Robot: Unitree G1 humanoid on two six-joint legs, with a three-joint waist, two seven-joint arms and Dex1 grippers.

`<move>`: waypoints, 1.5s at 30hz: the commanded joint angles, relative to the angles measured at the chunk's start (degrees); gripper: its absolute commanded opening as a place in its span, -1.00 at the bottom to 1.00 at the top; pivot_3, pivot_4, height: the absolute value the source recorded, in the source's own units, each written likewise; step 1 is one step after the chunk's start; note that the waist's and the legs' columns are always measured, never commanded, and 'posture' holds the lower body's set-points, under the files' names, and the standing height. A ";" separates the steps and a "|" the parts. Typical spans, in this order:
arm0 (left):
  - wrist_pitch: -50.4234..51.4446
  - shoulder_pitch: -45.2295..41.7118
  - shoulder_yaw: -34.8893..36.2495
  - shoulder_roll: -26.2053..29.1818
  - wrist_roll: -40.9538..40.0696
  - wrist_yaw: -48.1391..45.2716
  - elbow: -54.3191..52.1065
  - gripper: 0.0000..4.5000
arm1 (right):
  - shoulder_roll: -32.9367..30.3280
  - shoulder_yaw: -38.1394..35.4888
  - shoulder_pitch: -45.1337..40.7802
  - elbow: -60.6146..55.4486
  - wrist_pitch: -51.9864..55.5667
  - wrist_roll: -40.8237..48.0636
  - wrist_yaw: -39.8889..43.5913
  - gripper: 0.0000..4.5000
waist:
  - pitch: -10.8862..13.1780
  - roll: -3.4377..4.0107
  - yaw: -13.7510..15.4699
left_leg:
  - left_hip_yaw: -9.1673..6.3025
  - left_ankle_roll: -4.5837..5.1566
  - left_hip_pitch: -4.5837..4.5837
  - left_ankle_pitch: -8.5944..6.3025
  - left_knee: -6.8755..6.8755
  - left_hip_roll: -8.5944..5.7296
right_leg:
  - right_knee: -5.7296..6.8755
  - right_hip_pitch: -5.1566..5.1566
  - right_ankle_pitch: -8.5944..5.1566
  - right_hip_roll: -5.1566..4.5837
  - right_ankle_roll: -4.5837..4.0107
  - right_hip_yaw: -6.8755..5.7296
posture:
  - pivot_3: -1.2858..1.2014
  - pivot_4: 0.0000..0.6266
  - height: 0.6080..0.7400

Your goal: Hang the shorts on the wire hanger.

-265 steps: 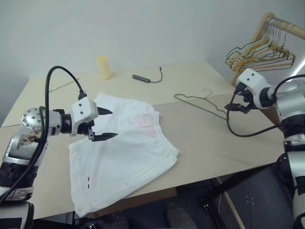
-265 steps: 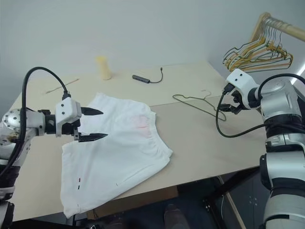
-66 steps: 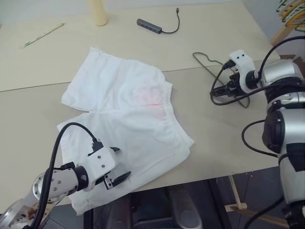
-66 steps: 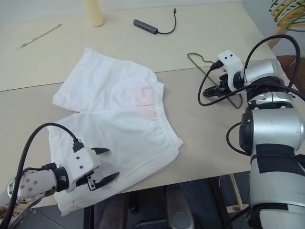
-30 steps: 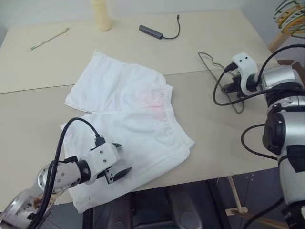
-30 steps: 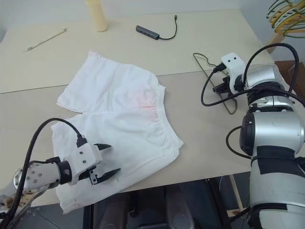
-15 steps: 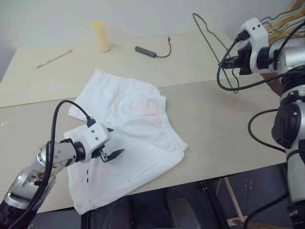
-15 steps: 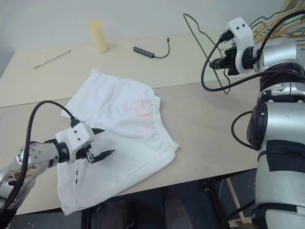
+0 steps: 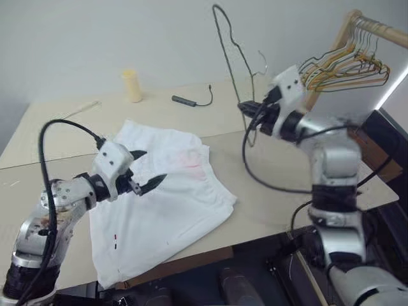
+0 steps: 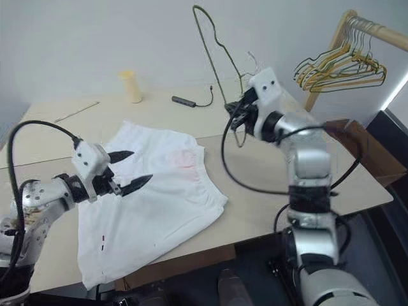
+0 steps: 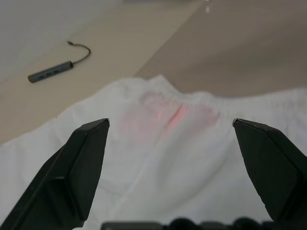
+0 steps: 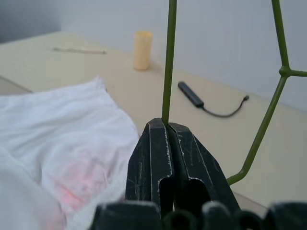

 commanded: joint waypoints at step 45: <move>1.13 -13.77 0.86 -24.05 -21.09 29.46 -1.45 -0.98 | 5.68 22.74 17.29 -2.03 -38.12 -24.57 -22.85 -1.00 | -1.09 -0.67 -1.69 | -0.52 0.02 0.65 -0.03 -0.02 -0.10 | -0.25 0.75 0.00 -0.02 0.03 0.05 | -0.08 -1.00 1.00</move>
